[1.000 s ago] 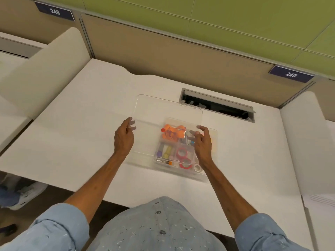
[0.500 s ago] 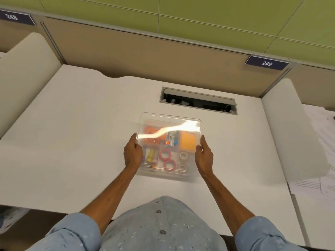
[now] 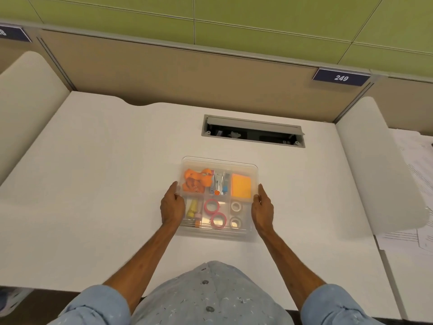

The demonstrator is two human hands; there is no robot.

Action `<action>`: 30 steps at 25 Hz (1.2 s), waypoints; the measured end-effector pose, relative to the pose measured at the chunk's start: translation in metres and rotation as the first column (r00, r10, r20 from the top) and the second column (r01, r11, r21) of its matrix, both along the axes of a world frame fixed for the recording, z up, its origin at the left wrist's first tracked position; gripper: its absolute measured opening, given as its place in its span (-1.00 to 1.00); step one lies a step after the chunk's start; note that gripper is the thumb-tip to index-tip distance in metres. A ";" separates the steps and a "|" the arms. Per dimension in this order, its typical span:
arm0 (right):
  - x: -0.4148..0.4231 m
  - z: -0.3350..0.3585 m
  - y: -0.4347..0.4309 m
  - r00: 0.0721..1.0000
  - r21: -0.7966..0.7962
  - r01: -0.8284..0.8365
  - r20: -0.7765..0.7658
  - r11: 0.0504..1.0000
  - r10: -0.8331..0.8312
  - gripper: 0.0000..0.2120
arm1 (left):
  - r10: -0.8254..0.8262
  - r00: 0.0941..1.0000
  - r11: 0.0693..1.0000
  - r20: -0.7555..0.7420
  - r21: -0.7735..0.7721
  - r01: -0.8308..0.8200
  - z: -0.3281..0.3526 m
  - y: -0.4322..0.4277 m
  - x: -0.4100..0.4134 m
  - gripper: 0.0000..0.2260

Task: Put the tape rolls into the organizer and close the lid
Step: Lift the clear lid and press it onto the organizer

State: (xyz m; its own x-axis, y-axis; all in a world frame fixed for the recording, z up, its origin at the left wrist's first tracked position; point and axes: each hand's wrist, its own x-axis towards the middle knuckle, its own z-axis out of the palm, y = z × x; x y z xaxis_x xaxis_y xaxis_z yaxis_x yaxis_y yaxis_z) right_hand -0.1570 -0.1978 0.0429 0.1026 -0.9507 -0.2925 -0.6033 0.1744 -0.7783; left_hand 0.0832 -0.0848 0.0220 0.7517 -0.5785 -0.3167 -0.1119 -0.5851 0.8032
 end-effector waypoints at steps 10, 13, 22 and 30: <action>-0.005 -0.009 0.008 0.998 0.025 0.026 0.058 0.999 -0.027 -0.56 | -0.055 0.998 0.998 0.013 0.022 0.054 -0.004 0.014 -0.006 -0.52; -0.005 -0.007 0.008 0.996 0.040 0.038 0.078 0.998 -0.041 -0.54 | -0.094 0.996 0.995 -0.008 0.030 0.094 -0.005 0.016 -0.006 -0.50; -0.003 -0.003 0.015 0.917 -0.219 -0.158 -0.394 0.963 0.061 -0.45 | -0.329 0.885 0.944 0.329 0.145 0.297 -0.008 0.034 -0.014 -0.44; 0.012 -0.018 0.028 0.645 -0.152 -0.534 -0.709 0.832 0.285 -0.36 | -0.533 0.645 0.846 0.548 0.365 0.388 -0.007 0.014 -0.023 -0.38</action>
